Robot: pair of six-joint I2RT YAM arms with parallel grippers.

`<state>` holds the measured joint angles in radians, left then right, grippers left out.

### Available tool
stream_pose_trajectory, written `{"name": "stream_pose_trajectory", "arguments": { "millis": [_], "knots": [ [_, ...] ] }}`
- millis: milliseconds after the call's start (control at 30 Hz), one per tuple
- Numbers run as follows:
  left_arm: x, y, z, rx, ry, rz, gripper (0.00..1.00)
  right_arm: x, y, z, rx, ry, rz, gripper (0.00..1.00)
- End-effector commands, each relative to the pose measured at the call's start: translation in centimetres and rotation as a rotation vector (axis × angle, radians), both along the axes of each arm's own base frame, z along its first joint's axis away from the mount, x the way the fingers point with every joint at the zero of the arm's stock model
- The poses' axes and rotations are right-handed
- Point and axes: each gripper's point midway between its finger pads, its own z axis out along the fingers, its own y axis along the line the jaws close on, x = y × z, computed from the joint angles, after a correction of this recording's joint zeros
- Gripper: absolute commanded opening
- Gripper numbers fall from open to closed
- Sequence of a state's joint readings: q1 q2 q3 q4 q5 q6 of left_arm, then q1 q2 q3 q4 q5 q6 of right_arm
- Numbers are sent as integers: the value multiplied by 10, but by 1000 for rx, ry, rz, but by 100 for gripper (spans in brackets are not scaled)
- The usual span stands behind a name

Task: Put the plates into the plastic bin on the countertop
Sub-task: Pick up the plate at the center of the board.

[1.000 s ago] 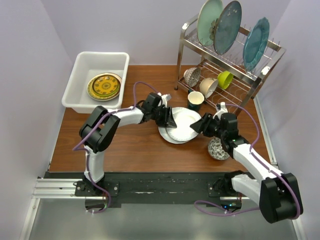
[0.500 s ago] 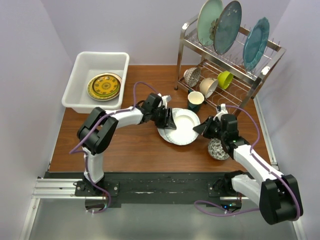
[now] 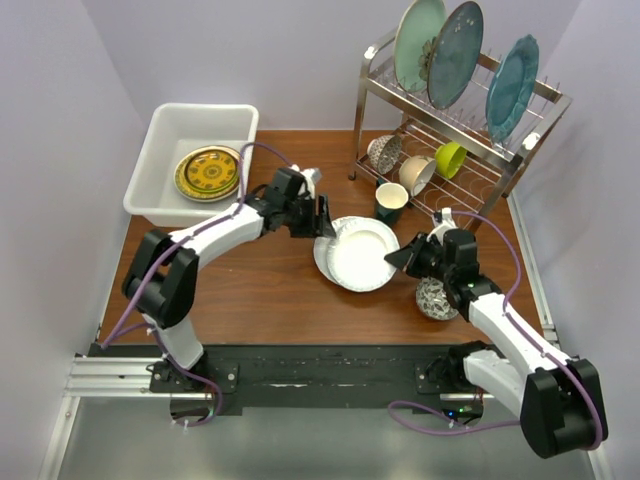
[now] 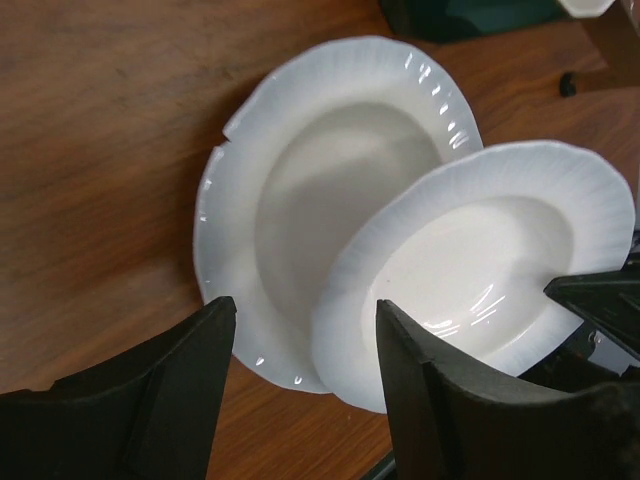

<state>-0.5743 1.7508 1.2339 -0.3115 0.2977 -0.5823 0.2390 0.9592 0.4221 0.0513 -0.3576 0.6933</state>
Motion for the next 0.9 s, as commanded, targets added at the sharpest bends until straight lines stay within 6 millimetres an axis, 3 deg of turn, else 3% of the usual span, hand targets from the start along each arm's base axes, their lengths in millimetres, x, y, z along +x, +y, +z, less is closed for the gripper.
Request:
{"name": "stream_pose_trajectory", "arguments": {
  "millis": [0, 100, 367, 533, 867],
  "knots": [
    [16, 38, 7, 17, -37, 94, 63, -1, 15, 40, 88, -99, 69, 0],
    [15, 44, -10, 34, 1, 93, 63, -6, 18, 40, 99, -92, 95, 0],
    [18, 32, -53, -2, 75, 76, 58, -21, 33, 42, 153, -76, 220, 0],
    [22, 3, -60, -146, 105, 18, 50, -27, 39, 45, 177, -78, 279, 0],
    [19, -21, -61, -283, 114, -69, 7, -30, 41, 37, 174, -56, 303, 0]
  ]
}}
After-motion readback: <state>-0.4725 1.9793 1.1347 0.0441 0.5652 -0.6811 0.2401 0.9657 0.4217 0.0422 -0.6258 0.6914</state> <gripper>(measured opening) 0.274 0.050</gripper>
